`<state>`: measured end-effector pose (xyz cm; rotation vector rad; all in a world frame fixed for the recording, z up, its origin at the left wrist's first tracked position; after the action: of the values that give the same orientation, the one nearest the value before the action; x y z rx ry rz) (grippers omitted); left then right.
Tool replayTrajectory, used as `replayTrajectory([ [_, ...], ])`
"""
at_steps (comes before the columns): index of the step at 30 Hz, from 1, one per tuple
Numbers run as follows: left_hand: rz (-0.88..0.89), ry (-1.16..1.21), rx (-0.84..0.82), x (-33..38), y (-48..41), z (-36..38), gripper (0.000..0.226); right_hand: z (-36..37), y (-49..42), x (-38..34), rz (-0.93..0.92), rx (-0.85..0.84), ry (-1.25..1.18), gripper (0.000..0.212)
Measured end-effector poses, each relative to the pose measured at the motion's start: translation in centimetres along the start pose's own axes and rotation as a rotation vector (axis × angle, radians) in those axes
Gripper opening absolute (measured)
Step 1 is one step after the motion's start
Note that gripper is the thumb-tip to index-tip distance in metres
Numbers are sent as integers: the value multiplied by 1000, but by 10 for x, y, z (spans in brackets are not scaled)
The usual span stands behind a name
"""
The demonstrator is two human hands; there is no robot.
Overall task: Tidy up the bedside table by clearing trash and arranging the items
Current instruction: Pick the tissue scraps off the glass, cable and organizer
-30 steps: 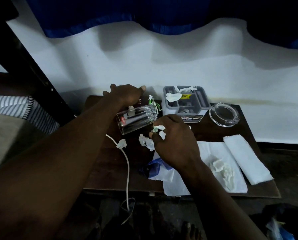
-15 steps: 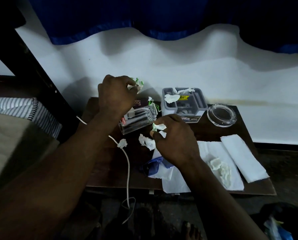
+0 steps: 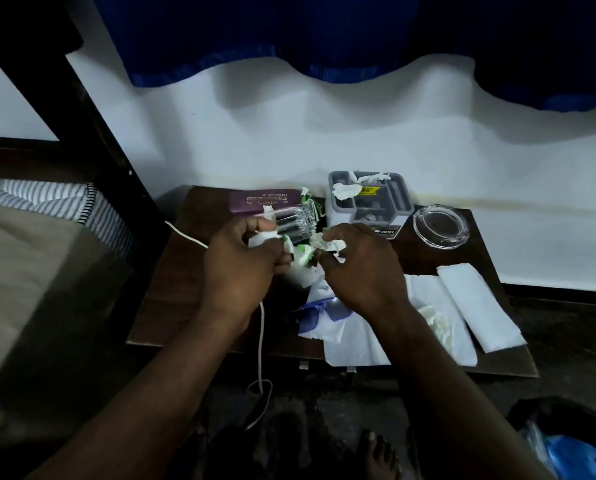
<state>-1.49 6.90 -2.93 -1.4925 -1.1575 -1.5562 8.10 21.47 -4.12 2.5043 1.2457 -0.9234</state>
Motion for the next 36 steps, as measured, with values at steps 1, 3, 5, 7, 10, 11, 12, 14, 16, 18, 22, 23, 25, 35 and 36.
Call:
replayTrajectory([
  [1, -35, 4, -19, -1, 2, 0, 18, 0, 0, 1, 6, -3, -2, 26],
  [3, -88, 29, -50, -2, 1, -1, 16, 1, 0, 0, 18, -12, -1, 25],
  [5, -136, 100, -51, -2, -4, 0, 13, 4, 0, 0, 14, -19, 16, 24],
  [7, -144, 134, -49, 1, -9, 1, 12, 7, -1, 0, 0, -17, 15, 22],
  [10, -146, 161, -77, 2, -15, 8, 23, 10, -3, 0, -16, -18, -7, 19],
  [11, -135, 155, -76, 0, -16, 10, 28, 12, -3, 0, -21, -18, -7, 18],
  [12, -113, 129, -66, -2, -19, 12, 33, 13, -4, 0, -25, -22, -8, 16],
  [14, -60, 81, -27, -4, -22, 15, 36, 15, -5, 0, -32, -33, -4, 11],
  [16, -25, 62, -9, -2, -23, 19, 31, 17, -6, 0, -37, -42, 14, 7],
  [18, -54, 66, -10, -1, -28, 20, 27, 16, -6, 0, -39, -40, 23, 8],
  [22, -48, 5, -4, -5, -39, 21, 17, 17, -6, 0, -43, -43, 9, 8],
  [23, -17, -28, 3, -4, -41, 21, 11, 18, -6, 0, -44, -49, 11, 9],
  [25, -3, -19, 3, -6, -47, 23, 21, 18, -6, 2, -40, -52, 0, 10],
  [35, 132, -85, -73, 16, -74, 25, 24, 10, -7, 6, -5, -48, -49, 6],
  [36, 189, -193, -51, 19, -82, 25, 17, 9, -7, 6, 6, -53, -52, 8],
])
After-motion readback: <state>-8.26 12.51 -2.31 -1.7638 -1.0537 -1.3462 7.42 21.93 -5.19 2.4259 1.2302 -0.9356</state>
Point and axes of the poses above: each hand's wrist, its own y-axis away from the middle knuckle, its own z-axis out of the palm, x = y × z, the point moved 2 cm from there along -y, towards the middle knuckle, and after that the axes turned 2 degrees about -x, right-handed, at the moved point
